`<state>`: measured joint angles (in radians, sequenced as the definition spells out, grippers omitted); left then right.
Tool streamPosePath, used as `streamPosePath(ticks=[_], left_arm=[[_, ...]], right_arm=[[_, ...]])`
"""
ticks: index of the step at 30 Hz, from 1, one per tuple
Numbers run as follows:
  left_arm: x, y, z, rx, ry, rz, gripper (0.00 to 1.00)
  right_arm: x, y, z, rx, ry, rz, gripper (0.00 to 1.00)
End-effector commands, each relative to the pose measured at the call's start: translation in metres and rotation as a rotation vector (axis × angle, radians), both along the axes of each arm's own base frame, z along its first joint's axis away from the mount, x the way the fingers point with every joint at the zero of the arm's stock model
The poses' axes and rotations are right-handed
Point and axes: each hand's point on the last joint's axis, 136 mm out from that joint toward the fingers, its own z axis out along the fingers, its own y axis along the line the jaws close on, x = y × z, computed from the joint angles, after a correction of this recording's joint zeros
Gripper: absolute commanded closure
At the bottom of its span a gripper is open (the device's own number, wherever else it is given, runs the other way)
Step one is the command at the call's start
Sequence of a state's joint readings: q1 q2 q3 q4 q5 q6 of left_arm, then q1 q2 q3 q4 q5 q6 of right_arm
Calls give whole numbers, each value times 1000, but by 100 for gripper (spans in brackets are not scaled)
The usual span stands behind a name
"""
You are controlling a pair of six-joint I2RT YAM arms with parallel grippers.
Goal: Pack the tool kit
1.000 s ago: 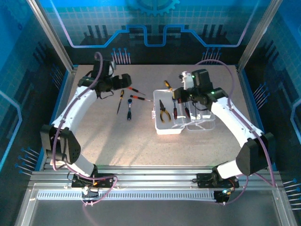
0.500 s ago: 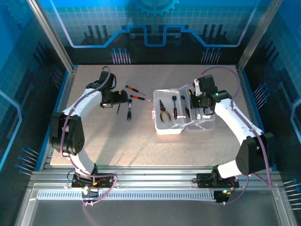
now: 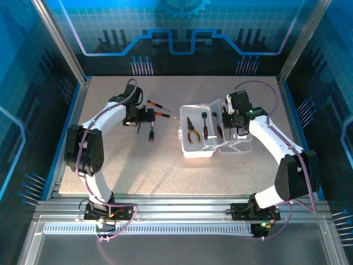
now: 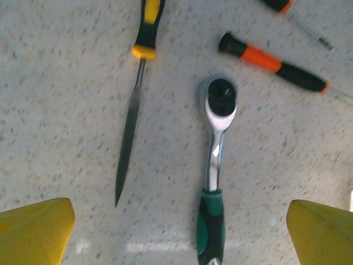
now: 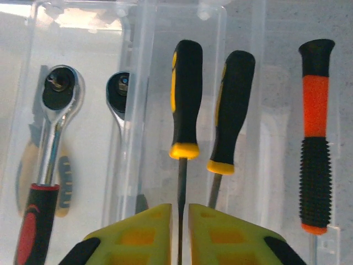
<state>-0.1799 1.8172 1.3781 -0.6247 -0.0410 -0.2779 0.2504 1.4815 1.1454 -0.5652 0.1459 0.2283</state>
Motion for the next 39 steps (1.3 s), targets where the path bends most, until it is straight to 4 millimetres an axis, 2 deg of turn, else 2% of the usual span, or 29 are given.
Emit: streamPosePath(ticks=[1, 6, 10, 13, 16, 21, 25, 28, 39], left_arm=[[20, -3, 11, 11, -26, -11, 1], [43, -19, 6, -29, -4, -29, 1], [55, -33, 6, 30, -18, -83, 2], [69, -34, -1, 70, -10, -91, 4], [85, -36, -11, 60, 17, -72, 11], [109, -42, -26, 50, 48, -41, 21], [113, -38, -48, 83, 107, -28, 24], [116, -36, -57, 101, 120, -19, 23], [130, -35, -68, 113, 116, 1, 23]], right_arm=[[-1, 12, 1, 42, 5, 30, 73], [-5, 12, 17, 47, -24, 44, 55], [-9, 15, 35, 57, -66, 72, 39], [-11, 19, 48, 68, -98, 106, 20], [-13, 23, 52, 68, -109, 133, 0], [-14, 27, 47, 78, -99, 151, 0], [-15, 29, 45, 80, -95, 162, 0], [-15, 29, 45, 78, -98, 169, 0], [-13, 35, 42, 96, -89, 195, 0]])
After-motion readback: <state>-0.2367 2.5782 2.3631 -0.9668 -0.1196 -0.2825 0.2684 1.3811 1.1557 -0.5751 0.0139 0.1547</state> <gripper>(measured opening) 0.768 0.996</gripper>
